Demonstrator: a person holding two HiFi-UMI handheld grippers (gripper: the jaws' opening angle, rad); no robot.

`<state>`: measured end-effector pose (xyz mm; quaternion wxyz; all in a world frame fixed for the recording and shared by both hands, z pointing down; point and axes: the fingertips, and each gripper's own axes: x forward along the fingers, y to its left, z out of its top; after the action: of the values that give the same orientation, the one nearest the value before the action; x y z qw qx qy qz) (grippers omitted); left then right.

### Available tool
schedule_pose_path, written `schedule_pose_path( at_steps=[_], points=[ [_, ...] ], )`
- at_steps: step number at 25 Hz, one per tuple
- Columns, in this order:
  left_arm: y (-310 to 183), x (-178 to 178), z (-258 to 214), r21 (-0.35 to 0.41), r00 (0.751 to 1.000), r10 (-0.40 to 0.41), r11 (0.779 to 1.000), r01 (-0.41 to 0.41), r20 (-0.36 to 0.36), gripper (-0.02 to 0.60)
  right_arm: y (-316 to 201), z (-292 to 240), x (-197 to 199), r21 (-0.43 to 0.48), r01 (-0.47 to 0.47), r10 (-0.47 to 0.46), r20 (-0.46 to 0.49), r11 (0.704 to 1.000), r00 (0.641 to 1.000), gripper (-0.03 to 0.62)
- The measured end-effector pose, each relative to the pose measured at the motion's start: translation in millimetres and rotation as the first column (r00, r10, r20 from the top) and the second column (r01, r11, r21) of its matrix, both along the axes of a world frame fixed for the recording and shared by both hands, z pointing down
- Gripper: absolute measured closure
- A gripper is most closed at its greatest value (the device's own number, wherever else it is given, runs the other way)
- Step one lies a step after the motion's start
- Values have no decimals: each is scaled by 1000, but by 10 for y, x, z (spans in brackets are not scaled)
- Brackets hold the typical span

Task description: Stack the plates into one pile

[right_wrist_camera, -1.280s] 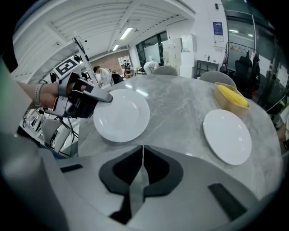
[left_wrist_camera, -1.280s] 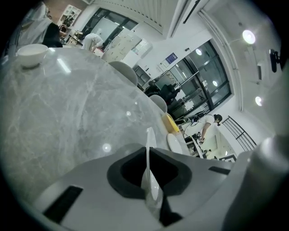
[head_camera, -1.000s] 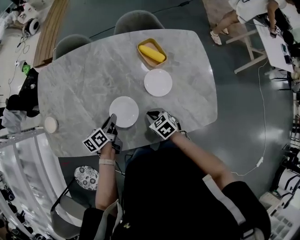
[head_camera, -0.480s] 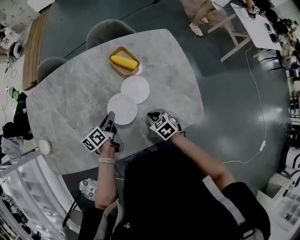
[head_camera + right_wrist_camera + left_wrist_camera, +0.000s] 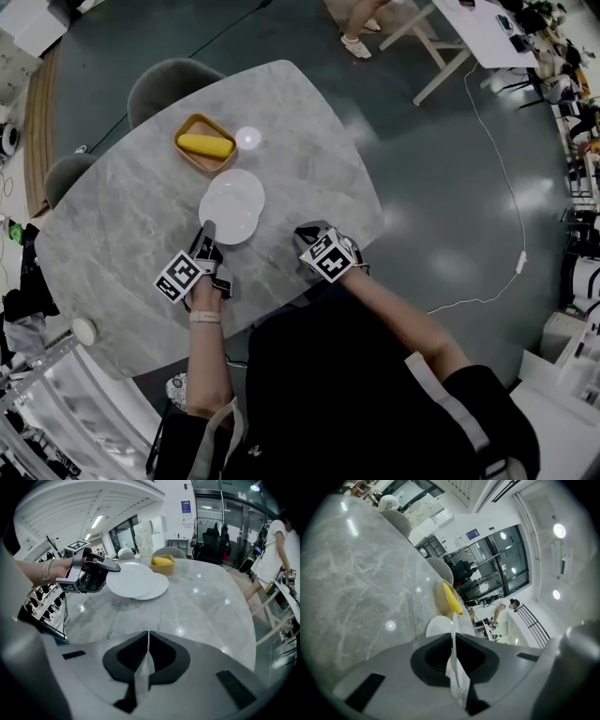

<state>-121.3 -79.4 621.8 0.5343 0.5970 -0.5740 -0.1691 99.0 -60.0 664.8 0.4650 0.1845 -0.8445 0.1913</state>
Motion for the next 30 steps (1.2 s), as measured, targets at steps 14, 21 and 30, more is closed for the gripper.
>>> schedule_pose_path(
  at_steps=[14,21,30],
  points=[
    [-391,74,192,-41,990,39,999,-34,137,558,-219,81,480,-7,-63,62,-31,998,998,573],
    [-472,-2,296,-118,937,111,990,-75,332,537,-276,76,556,-12,-82,81,-37,997,996,573],
    [-570,30,327,-220,762,274,960,-175,587,476,-309,90,572,-21,-97,96,-38,995,995,574]
  ],
)
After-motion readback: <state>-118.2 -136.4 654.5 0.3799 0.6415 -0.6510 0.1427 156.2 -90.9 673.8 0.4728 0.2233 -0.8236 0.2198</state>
